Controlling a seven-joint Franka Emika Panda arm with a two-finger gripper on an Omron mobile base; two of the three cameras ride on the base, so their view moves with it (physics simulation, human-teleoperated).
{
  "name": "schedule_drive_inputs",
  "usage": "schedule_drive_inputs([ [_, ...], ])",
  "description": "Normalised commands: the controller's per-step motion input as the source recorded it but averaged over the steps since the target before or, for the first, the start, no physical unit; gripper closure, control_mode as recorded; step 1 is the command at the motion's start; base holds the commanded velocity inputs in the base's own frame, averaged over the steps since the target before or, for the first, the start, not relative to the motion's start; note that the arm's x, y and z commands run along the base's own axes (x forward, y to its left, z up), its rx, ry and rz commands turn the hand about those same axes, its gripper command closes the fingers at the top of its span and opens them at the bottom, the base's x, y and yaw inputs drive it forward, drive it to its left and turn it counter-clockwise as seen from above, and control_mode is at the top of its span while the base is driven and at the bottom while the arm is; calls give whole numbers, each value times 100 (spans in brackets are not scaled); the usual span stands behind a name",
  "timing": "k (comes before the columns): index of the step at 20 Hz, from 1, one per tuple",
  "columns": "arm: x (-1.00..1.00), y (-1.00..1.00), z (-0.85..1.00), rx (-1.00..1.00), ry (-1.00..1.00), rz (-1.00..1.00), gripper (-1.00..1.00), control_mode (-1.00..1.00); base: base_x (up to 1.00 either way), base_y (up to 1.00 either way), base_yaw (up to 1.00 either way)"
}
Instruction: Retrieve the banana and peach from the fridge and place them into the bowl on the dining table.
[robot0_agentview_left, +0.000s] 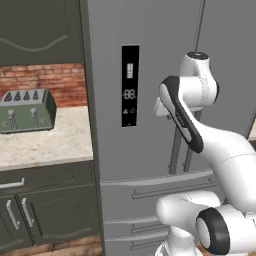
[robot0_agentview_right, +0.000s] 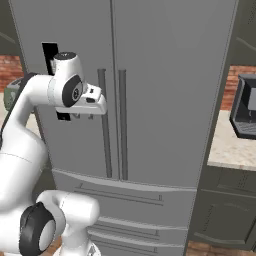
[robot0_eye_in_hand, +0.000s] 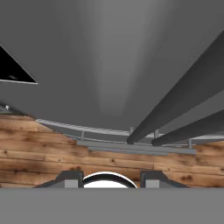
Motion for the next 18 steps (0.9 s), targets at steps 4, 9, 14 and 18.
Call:
schedule_drive_inputs([
  [4,-40,-15,-1,0,-8,0,-100,-100,0,0,0],
  [9,-64,-39,-11,0,-9,0,-100,-100,0,0,0],
  [14,-41,-17,-19,1,-5,0,-100,-100,0,0,0],
  [18,-16,-9,-29,2,0,0,-100,-100,0,0,0],
])
